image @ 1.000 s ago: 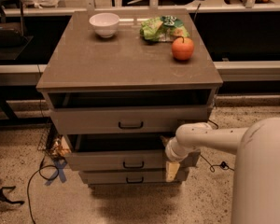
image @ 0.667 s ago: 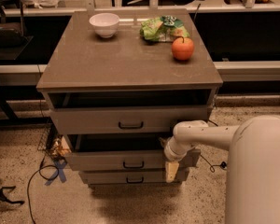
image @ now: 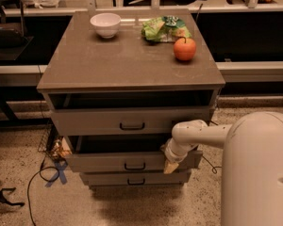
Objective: Open middle drawer
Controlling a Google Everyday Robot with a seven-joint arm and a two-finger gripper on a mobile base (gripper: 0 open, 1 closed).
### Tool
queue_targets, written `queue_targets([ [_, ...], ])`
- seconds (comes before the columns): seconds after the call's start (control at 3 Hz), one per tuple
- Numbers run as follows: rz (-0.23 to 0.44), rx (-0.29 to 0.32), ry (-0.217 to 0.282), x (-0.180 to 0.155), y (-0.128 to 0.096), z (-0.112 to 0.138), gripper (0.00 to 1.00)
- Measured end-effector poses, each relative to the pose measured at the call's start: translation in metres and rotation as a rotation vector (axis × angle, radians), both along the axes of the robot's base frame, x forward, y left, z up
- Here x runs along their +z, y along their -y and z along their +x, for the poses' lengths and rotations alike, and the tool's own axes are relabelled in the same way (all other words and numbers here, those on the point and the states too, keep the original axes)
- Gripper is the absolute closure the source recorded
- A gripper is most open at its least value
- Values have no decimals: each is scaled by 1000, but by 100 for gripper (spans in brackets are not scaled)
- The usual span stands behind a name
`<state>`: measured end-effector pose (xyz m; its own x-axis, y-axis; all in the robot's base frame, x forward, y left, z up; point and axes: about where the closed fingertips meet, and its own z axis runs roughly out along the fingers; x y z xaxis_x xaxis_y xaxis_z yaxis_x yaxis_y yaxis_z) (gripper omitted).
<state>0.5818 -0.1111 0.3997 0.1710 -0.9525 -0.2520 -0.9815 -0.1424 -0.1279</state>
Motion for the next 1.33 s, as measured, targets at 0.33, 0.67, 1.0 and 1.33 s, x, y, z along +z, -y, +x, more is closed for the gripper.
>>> queue_targets([
  [0.33, -64, 7, 9, 3, 7, -11, 64],
  [0.67, -75, 8, 10, 4, 8, -18, 87],
  [1.0, -55, -20, 22, 4, 21, -39, 100],
  [1.33, -55, -20, 22, 4, 21, -39, 100],
])
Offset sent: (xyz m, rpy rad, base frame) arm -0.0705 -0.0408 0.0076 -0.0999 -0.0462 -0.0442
